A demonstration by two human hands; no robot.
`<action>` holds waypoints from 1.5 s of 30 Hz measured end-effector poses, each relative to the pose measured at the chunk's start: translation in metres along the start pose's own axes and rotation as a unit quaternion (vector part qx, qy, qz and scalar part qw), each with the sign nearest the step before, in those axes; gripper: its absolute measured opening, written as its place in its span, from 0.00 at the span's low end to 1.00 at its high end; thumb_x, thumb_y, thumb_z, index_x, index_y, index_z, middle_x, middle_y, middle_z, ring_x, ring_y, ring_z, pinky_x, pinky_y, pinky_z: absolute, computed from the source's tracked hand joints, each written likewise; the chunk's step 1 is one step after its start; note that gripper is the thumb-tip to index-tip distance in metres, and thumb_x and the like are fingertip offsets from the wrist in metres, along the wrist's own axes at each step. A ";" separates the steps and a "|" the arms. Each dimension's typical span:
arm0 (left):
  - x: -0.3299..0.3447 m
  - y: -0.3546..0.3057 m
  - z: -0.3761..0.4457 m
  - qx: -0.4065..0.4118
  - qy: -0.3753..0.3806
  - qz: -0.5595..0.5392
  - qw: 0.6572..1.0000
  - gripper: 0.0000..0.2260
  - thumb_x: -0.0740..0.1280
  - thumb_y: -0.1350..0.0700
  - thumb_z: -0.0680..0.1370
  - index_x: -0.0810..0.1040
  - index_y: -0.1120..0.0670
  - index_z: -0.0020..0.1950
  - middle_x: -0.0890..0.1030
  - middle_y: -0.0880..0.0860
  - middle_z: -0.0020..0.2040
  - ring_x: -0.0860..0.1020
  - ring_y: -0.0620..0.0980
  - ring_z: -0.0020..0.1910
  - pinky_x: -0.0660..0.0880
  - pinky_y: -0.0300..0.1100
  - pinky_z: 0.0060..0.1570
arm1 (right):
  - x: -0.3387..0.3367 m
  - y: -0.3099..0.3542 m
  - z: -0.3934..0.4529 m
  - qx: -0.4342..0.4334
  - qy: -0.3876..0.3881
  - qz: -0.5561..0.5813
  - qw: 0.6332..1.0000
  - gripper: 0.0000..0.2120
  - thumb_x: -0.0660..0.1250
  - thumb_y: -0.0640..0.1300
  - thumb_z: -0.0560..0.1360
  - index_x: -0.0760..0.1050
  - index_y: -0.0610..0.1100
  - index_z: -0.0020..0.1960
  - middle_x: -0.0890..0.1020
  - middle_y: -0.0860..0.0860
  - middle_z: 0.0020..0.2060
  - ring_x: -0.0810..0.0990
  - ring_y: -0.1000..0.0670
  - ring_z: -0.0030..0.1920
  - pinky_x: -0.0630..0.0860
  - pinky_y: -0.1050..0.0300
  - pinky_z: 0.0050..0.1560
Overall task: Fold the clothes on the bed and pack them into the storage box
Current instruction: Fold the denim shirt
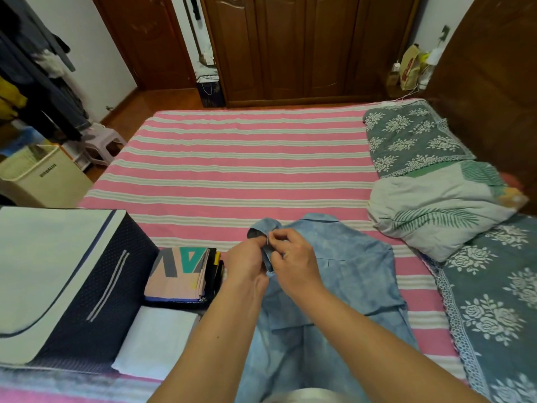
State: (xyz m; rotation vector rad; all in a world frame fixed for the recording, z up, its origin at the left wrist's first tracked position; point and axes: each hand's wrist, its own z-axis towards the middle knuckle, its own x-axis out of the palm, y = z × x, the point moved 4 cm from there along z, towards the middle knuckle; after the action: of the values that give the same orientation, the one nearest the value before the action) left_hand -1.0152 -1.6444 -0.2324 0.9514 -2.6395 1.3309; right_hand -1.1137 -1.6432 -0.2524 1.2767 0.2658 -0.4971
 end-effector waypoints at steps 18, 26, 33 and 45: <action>-0.080 0.144 0.118 0.117 0.156 0.555 0.809 0.13 0.67 0.67 0.78 0.81 0.49 0.53 0.83 0.48 0.52 0.81 0.42 0.55 0.71 0.32 0.50 | -0.096 -0.256 -0.080 0.559 -0.202 0.263 0.760 0.12 0.65 0.29 0.73 0.80 0.39 0.54 0.85 0.43 0.46 0.85 0.43 0.43 0.84 0.49 0.38; -0.119 0.189 0.337 0.246 0.140 0.776 0.563 0.23 0.65 0.65 0.75 0.73 0.63 0.71 0.74 0.67 0.67 0.73 0.69 0.65 0.70 0.58 0.66 | -0.064 -0.452 -0.201 0.691 -0.206 0.078 0.689 0.11 0.69 0.42 0.73 0.78 0.39 0.53 0.82 0.42 0.41 0.80 0.44 0.37 0.80 0.51 0.34; -0.011 0.219 0.448 0.383 0.227 0.841 0.307 0.29 0.45 0.36 0.82 0.56 0.43 0.82 0.55 0.56 0.83 0.52 0.62 0.81 0.51 0.59 0.77 | -0.036 -0.460 -0.194 0.600 -0.267 -0.134 0.743 0.22 0.67 0.51 0.76 0.73 0.38 0.64 0.78 0.35 0.60 0.77 0.35 0.61 0.71 0.44 0.61; -0.050 0.212 0.479 0.260 0.054 0.832 0.488 0.28 0.50 0.39 0.84 0.50 0.44 0.83 0.50 0.59 0.83 0.50 0.63 0.81 0.50 0.61 0.77 | 0.047 -0.427 -0.097 0.116 0.166 -0.434 0.878 0.32 0.52 0.62 0.81 0.59 0.48 0.80 0.59 0.43 0.79 0.56 0.38 0.79 0.53 0.39 0.76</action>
State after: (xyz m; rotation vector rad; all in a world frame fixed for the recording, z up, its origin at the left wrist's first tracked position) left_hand -0.9776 -1.8790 -0.7017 -2.4438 -2.3618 1.9606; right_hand -1.2770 -1.6471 -0.6618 1.4353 1.1268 -1.0958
